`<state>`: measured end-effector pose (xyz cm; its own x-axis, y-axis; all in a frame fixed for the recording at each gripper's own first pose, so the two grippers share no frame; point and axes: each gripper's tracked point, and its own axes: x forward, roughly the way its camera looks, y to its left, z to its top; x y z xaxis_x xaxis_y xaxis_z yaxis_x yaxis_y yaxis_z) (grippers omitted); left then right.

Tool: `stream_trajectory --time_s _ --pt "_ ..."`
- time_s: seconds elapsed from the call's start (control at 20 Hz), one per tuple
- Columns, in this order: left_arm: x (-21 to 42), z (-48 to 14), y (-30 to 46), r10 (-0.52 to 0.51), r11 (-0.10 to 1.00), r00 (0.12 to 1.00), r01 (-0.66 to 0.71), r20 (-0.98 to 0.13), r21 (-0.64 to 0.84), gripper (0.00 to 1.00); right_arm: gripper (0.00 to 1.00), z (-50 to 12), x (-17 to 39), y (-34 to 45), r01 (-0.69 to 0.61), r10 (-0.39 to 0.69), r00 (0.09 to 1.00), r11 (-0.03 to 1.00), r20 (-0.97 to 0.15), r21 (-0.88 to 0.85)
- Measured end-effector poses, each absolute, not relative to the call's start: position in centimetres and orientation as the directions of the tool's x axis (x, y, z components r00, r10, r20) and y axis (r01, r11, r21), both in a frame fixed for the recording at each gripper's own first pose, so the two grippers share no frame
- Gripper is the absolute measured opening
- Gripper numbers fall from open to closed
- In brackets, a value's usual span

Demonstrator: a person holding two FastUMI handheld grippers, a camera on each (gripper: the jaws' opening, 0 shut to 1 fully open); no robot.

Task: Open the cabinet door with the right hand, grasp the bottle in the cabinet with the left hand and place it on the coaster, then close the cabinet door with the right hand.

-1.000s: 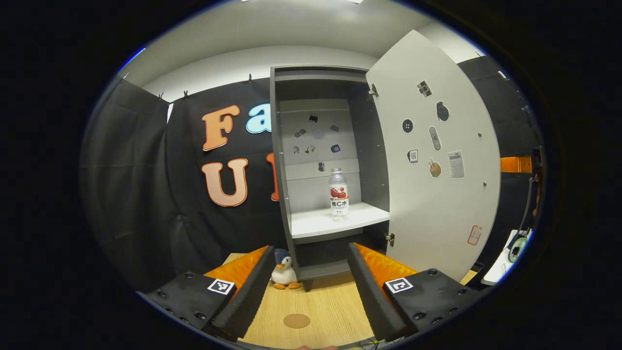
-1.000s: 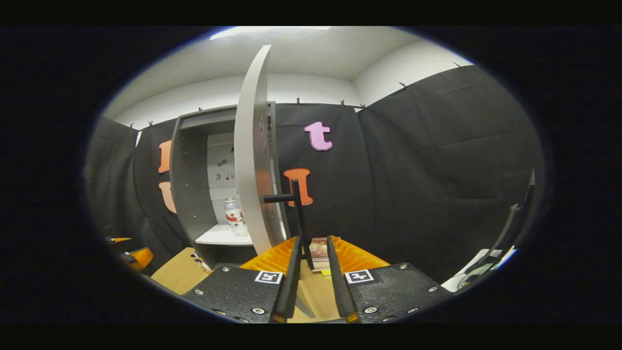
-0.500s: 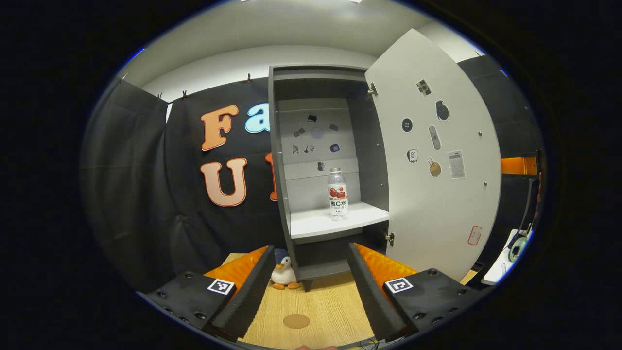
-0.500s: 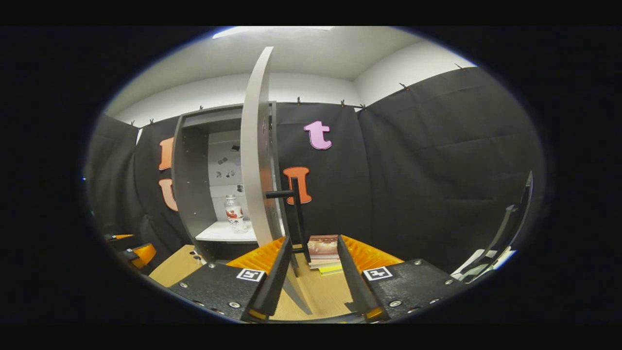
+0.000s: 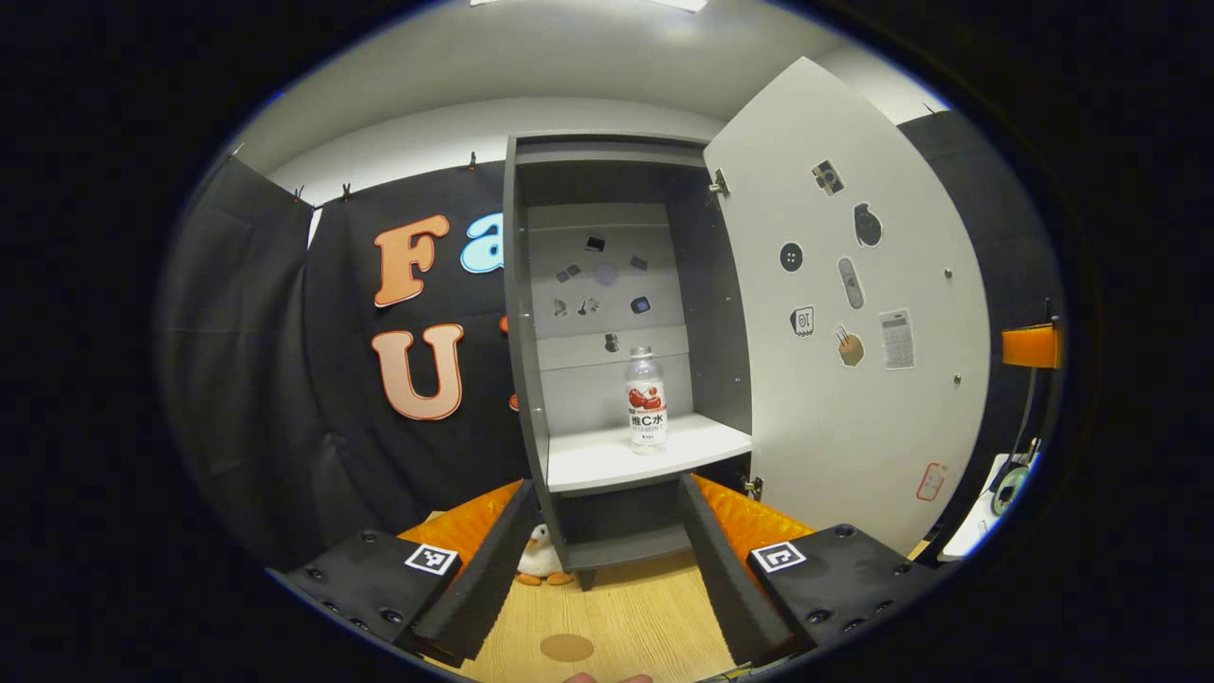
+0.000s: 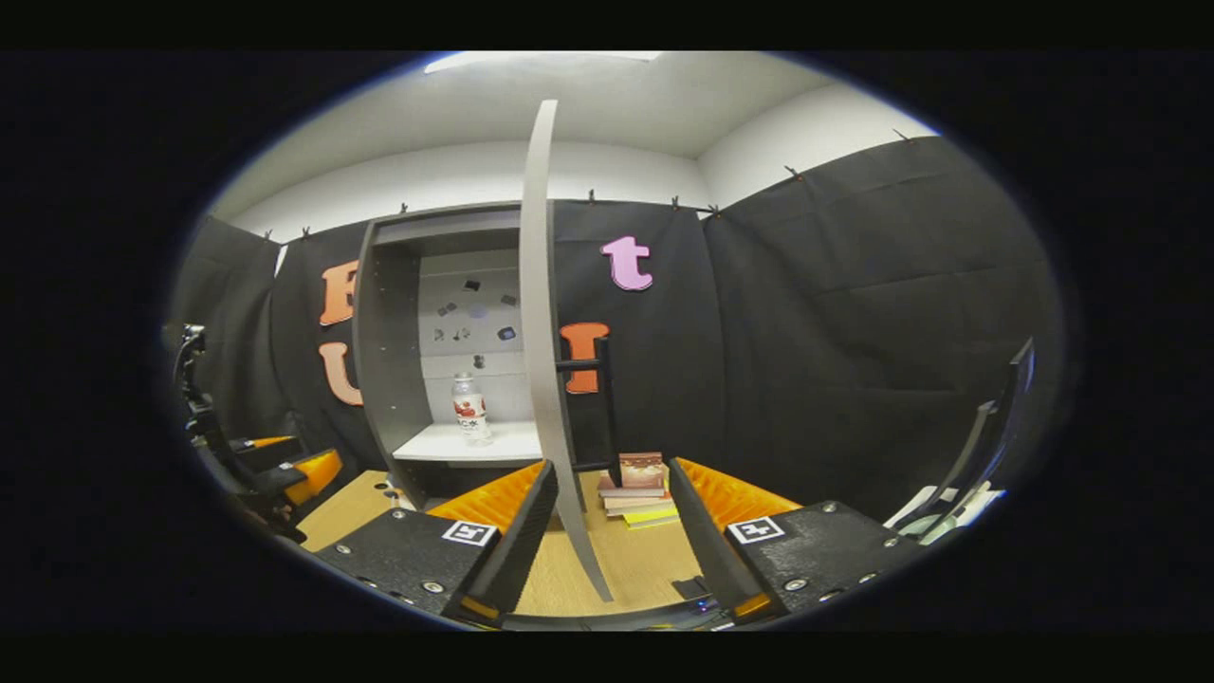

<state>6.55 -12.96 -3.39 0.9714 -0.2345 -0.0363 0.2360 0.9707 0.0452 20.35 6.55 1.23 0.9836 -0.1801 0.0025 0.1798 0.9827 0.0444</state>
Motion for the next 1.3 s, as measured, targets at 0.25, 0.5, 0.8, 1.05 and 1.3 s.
stream_trajectory --time_s 0.25,0.5,0.8,1.05,1.3 --pt "10.7 -3.2 -15.3 -0.262 0.964 0.965 0.262 -0.013 0.031 0.99 0.74 1.2 19.8 6.8 0.179 -0.179 0.984 0.983 -0.002 0.034" --pt "15.1 -2.5 -17.4 -0.292 0.956 0.956 0.291 0.03 0.028 0.96 0.74 1.4 19.5 6.9 0.18 -0.18 0.984 0.984 0.002 0.018" --pt "20.8 -3.5 -20.0 -0.315 0.948 0.949 0.314 0.012 0.039 0.95 0.76 1.7 19.9 8.2 0.14 -0.14 0.99 0.99 0.02 0.037" --pt "26.3 -4.8 -21.0 -0.303 0.952 0.953 0.303 -0.004 0.036 0.95 0.82 1.6 20.3 9.7 0.085 -0.086 0.996 0.995 0.016 0.058" --pt "30.0 -5.7 -22.5 -0.295 0.955 0.955 0.296 -0.012 0.016 0.95 0.8 1.2 20.5 10.3 0.058 -0.057 0.998 0.997 -0.006 0.05"
